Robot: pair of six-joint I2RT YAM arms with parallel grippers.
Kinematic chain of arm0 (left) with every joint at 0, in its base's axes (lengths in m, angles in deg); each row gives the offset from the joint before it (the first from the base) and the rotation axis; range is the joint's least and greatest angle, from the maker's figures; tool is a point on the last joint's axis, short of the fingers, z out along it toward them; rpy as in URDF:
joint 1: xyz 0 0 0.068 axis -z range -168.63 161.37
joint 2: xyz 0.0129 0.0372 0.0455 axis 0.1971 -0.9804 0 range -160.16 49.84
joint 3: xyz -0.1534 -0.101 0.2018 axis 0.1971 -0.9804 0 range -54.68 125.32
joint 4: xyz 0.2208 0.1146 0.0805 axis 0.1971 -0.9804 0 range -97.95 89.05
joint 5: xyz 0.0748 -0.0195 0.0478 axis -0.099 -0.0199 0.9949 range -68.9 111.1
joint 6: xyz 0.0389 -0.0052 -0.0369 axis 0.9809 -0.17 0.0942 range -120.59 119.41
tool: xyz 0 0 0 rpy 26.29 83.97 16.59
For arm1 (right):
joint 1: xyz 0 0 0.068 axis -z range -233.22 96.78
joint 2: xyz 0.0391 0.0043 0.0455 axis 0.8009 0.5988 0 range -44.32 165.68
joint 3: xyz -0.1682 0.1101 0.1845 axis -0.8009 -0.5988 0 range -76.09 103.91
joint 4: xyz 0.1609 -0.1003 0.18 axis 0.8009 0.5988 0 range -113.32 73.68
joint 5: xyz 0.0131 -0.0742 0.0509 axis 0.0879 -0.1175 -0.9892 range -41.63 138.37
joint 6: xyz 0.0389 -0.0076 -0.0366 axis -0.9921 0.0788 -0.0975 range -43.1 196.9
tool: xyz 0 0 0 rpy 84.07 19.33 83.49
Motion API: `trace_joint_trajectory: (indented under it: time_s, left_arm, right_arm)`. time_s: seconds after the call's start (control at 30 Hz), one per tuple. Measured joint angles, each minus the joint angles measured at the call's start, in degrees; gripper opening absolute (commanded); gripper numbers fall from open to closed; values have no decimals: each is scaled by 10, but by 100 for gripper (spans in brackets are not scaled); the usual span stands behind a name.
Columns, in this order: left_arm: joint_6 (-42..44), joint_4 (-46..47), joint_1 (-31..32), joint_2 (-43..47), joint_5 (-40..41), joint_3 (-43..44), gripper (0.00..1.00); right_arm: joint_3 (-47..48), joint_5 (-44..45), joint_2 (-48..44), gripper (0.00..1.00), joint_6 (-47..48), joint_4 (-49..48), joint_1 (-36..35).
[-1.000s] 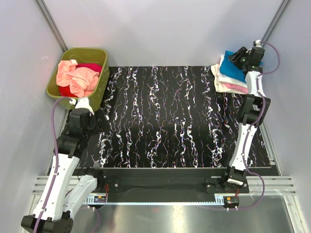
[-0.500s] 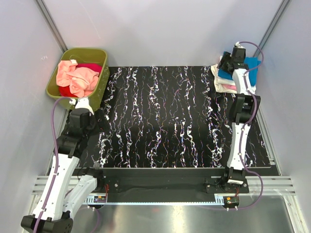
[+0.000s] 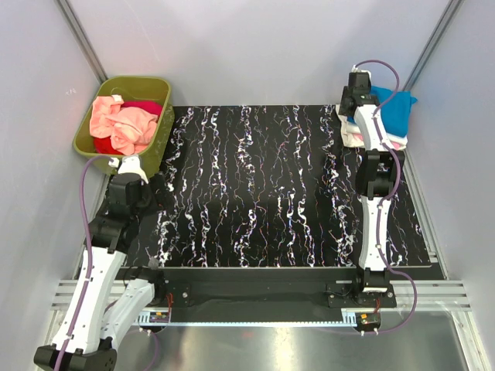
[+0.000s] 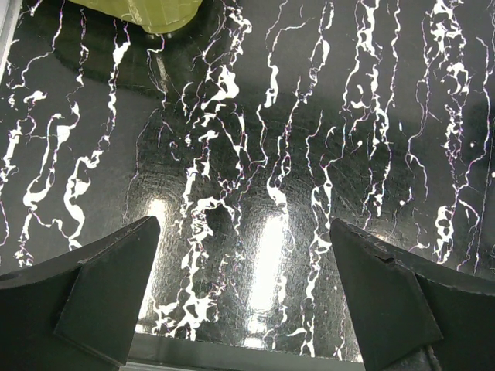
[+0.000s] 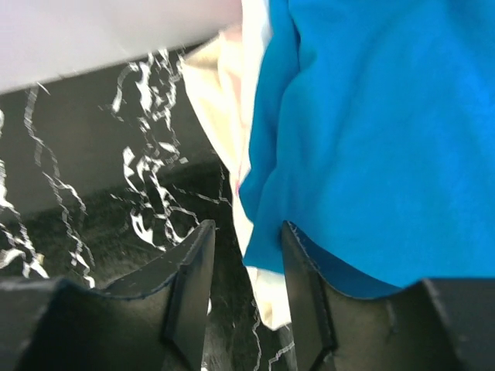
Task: Fold and stack the t-shirts
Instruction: Neatly place the folded tshirt to the corner
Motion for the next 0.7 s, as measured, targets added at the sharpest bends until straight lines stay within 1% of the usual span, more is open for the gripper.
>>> trace_joint_trajectory:
  time_s: [0.03, 0.13, 0.23, 0.27, 0.33, 0.47, 0.7]
  left_arm:
    - [0, 0, 0, 0, 0, 0, 99]
    - [0, 0, 0, 1, 0, 0, 99]
    - [0, 0, 0, 3, 0, 0, 99]
    - [0, 0, 0, 3, 0, 0, 99]
    - [0, 0, 0, 2, 0, 0, 99]
    - [0, 0, -2, 2, 0, 0, 99]
    - [0, 0, -4, 3, 0, 0, 99]
  right_arm:
    - [0, 6, 0, 44, 3, 7, -2]
    - [5, 19, 0, 43, 10, 24, -3]
    - [13, 35, 0, 39, 14, 33, -3]
    - [16, 40, 0, 35, 15, 36, -3]
    - [23, 45, 1, 33, 19, 41, -3]
    - [27, 54, 1, 33, 20, 43, -3]
    - [33, 56, 8, 42, 24, 51, -9]
